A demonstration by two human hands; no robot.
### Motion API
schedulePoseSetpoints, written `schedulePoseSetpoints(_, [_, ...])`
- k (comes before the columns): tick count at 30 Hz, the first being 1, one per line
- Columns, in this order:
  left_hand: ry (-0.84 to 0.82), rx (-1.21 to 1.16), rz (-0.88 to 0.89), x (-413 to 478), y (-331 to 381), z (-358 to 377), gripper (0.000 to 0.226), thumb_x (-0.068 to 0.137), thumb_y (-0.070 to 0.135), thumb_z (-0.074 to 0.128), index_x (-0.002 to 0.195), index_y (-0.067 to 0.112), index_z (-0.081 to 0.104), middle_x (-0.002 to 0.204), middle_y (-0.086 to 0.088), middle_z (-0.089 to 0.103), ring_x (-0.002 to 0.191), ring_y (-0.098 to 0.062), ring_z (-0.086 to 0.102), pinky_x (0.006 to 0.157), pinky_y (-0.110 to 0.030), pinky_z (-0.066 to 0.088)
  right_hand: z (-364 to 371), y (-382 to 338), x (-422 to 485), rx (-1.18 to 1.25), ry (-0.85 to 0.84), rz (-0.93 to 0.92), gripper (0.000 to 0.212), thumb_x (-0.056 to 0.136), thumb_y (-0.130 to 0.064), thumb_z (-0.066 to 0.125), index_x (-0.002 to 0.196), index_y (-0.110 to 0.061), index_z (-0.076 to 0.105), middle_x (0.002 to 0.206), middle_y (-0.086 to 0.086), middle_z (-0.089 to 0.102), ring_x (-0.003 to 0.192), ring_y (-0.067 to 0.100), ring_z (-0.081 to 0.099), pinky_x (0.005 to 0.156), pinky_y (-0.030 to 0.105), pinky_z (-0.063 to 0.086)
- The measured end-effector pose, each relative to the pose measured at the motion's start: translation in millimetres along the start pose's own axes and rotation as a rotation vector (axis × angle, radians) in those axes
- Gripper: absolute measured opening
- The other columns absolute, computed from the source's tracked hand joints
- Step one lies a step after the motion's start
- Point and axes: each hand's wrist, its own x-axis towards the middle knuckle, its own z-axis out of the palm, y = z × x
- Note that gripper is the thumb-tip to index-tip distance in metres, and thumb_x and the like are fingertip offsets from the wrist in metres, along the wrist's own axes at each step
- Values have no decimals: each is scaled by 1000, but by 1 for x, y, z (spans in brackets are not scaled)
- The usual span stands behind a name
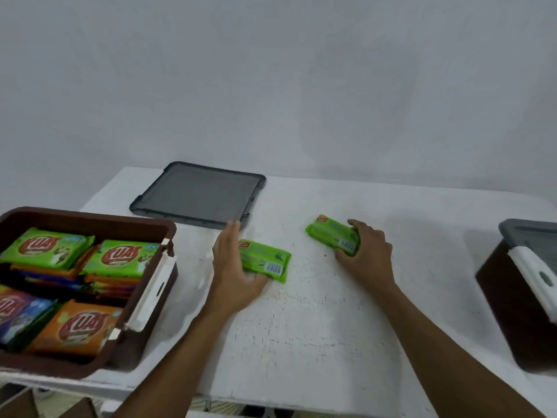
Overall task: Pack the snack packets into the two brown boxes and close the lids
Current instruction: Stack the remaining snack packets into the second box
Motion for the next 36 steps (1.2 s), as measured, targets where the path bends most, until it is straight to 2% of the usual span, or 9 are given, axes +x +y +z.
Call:
schedulePoseSetpoints(5, [-244,96,140,7,-16,-2,65,72,19,68,135,22,51,148,12,34,137,-8,23,115,-31,28,-2,-1,0,57,17,-30,69,69,-36,77,131,-28,48,111,-5,57,109,17,45,90,38,33])
schedulePoseSetpoints(8, [-224,170,202,7,-17,2,46,85,31,68,128,17,59,133,12,49,124,-5,31,108,-32,33,-4,-2,-1,113,32,-28,66,69,-36,79,128,-29,50,109,-8,57,106,14,46,90,37,34])
schedulePoseSetpoints(12, [-97,243,185,19,4,3,36,99,46,41,102,19,65,91,9,64,87,-12,57,69,-28,41,-6,-5,-2,99,15,-40,64,71,-35,78,128,-27,51,109,-9,55,105,13,46,88,35,32])
schedulePoseSetpoints(14, [-50,151,48,30,12,4,31,100,42,45,86,19,61,76,4,66,70,-11,65,52,-23,46,-6,-5,-3,84,4,-39,64,71,-35,77,128,-27,51,109,-9,55,105,13,46,87,34,30])
schedulePoseSetpoints(16, [-52,116,-4,35,13,6,29,98,40,49,78,20,59,72,3,65,67,-8,66,48,-17,45,-6,-5,-3,75,-1,-40,63,71,-37,76,128,-27,51,109,-7,56,105,14,46,87,33,29])
schedulePoseSetpoints(21, [-19,71,41,42,6,11,31,100,37,46,89,17,67,83,3,65,78,-12,63,65,-35,53,-5,-4,-2,58,-17,-44,64,68,-43,70,127,-28,50,106,-11,53,103,14,45,85,33,28])
schedulePoseSetpoints(26, [17,141,168,44,7,11,39,94,44,42,105,16,67,106,7,61,99,-7,47,90,-33,38,-4,-4,-1,46,-19,-47,63,69,-41,71,127,-29,50,104,-14,50,104,15,46,84,34,29])
schedulePoseSetpoints(33, [-104,350,270,26,-5,30,45,86,42,64,124,19,58,121,8,53,106,-12,45,93,-32,42,-5,-4,-1,-24,-110,-28,79,68,-49,71,138,-22,47,116,-1,50,112,19,44,94,35,32])
schedulePoseSetpoints(36, [-89,362,289,26,-9,31,44,88,43,64,124,19,58,122,7,54,108,-12,46,94,-33,42,-22,-6,-5,-41,-136,-63,65,80,-46,70,136,-21,50,108,-6,60,99,16,54,89,35,41])
